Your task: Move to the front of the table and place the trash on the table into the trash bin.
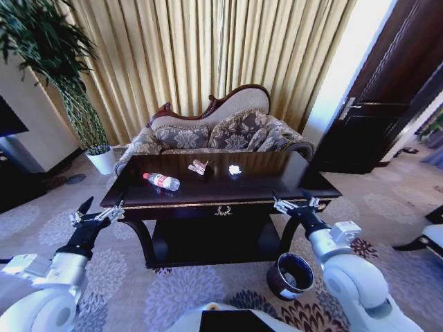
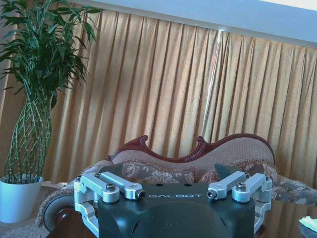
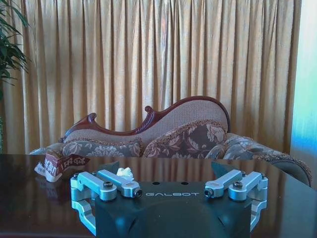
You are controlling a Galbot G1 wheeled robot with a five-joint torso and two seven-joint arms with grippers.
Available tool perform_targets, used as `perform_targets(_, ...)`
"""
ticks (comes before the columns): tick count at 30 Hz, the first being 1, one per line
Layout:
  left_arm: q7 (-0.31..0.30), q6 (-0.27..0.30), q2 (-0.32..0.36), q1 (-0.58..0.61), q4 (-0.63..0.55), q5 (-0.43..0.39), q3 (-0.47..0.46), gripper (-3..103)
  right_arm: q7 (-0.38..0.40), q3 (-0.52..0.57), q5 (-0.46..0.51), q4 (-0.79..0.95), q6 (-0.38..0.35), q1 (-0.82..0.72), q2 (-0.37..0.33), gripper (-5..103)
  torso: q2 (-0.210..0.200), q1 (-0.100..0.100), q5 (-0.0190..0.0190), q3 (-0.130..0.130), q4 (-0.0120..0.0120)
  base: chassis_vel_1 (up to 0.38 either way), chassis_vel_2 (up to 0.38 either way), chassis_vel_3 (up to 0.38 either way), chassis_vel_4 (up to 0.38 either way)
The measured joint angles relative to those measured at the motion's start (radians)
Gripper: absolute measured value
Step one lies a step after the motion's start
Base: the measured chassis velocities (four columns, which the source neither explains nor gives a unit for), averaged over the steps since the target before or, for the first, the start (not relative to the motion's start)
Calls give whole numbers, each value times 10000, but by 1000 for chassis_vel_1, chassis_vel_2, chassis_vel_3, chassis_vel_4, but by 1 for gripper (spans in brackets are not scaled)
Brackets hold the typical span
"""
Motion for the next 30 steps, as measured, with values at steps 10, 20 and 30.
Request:
perform_targets(10,6,6,-15,11,0,6,17,100,-12,-20,74,69,-109,-27,29,100,0,0,1,0,0,-88,87,82,-81)
perform_targets(20,8,7,-26,12,0,9,13,100,-15,-176,93,156,66,-75,-17,100,-1,1,0,0,0,-70,83,54,-70)
perform_targets(30,7,-3,36,159,0,10,-50,100,171,-812,1033,-986,-273,878,-980,100,1,-2,0,-1,2,0,0,0,0)
